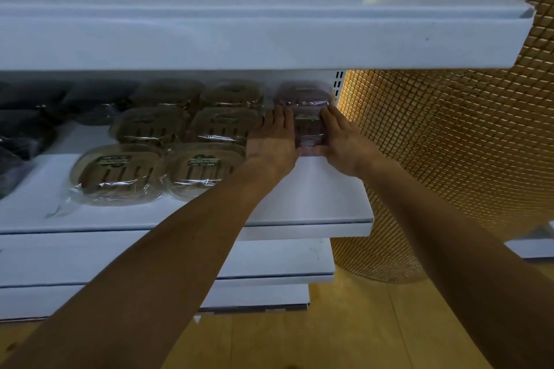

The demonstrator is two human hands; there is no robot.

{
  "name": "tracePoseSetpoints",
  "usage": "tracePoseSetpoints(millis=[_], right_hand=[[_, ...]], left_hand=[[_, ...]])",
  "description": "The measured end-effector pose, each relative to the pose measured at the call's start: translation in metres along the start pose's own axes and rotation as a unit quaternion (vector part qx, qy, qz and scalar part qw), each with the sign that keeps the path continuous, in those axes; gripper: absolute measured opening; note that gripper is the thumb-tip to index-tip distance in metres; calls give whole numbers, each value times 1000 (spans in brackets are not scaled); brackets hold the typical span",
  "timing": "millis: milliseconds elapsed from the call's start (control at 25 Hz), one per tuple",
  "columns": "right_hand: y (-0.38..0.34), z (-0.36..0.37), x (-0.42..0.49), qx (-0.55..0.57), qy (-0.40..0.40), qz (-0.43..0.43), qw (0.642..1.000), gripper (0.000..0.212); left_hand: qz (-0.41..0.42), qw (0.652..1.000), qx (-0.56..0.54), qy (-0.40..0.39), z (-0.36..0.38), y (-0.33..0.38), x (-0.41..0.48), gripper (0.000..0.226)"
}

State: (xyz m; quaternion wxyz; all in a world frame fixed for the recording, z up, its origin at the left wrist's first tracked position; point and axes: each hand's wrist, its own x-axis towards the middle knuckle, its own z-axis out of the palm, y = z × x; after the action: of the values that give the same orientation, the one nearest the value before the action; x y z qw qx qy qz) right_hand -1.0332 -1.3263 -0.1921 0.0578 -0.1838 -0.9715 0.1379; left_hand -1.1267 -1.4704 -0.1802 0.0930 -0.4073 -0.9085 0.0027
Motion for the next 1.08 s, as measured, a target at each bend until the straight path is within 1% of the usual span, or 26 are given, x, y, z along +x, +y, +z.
tracePoseSetpoints(millis=[160,360,400,480,520,560,640,680,840,1000,1080], right_hand=[[-1,-2,1,-29,-7,15,999,86],[0,-2,0,-77,-40,11,996,91],[-2,-5,-4,-84,-46,15,995,91],[-12,-13,-19,-100,-42,-2,994,93],[-16,-17,-27,-103,-32,-19,994,90],[-21,-21,-38,-90,-20,-20,996,84],[-26,-28,-55,-52,0,-7,999,85],[-29,-31,-64,-52,-1,-5,999,86],[-39,-40,-97,-112,-25,-17,993,83],[-54,-55,-131,-127,-44,-25,991,80],[-67,-65,-146,-122,-41,-37,991,78]], left_hand=[[5,1000,-7,-3,1,0,3,92],[15,998,-19,-55,-9,-6,1,99],[11,998,-26,-55,-11,-7,-3,100],[7,998,-42,-36,-18,-7,-14,98],[12,998,-46,-30,-23,-7,-21,95],[20,999,-44,-25,-27,-6,-29,94],[34,999,-38,-13,-33,-4,-49,92],[40,998,-40,-11,-37,-4,-59,91],[62,997,-38,-10,-45,-6,-99,85],[67,996,-57,-11,-63,-12,-130,83],[76,995,-57,-2,-77,-16,-142,82]])
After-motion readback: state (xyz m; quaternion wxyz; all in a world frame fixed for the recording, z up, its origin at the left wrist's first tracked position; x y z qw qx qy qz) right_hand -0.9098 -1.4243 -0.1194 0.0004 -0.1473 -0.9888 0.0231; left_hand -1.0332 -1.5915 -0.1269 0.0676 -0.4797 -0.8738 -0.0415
